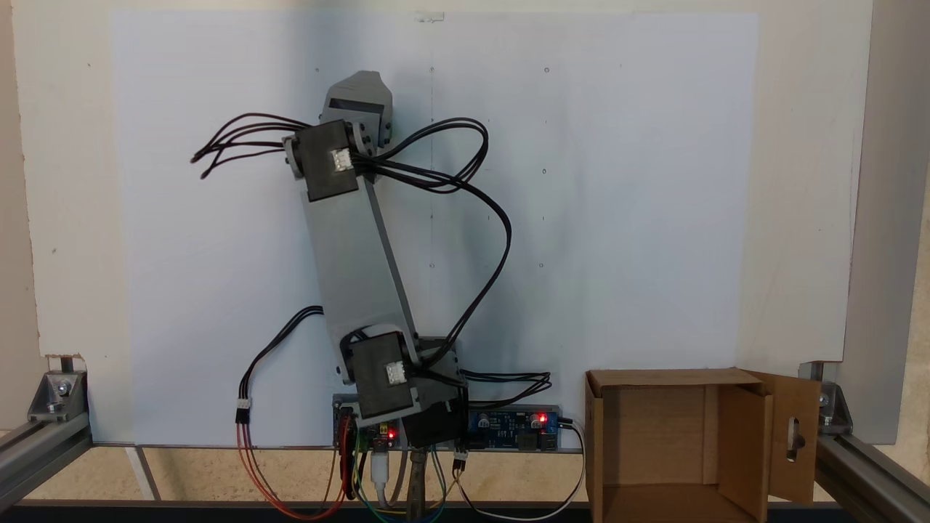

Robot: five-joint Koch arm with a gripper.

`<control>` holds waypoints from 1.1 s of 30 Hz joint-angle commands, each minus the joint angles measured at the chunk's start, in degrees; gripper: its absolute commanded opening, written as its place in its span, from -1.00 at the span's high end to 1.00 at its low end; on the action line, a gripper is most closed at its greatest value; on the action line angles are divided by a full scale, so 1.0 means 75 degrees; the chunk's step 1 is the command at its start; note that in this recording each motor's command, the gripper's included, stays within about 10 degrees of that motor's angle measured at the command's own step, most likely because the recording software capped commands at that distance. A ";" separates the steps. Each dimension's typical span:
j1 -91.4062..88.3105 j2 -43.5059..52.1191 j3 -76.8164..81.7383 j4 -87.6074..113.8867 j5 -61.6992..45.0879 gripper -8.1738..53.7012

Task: Grasp a green dice and put it in the bin.

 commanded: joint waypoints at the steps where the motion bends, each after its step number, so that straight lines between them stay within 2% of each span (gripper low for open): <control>1: -0.0070 0.0000 -0.0176 -0.0176 0.0410 -0.69; 15: 0.0000 -0.0563 -0.0152 -0.0305 0.0410 -0.68; 33: 0.0246 -0.0773 -0.0152 -0.0598 0.0410 -0.50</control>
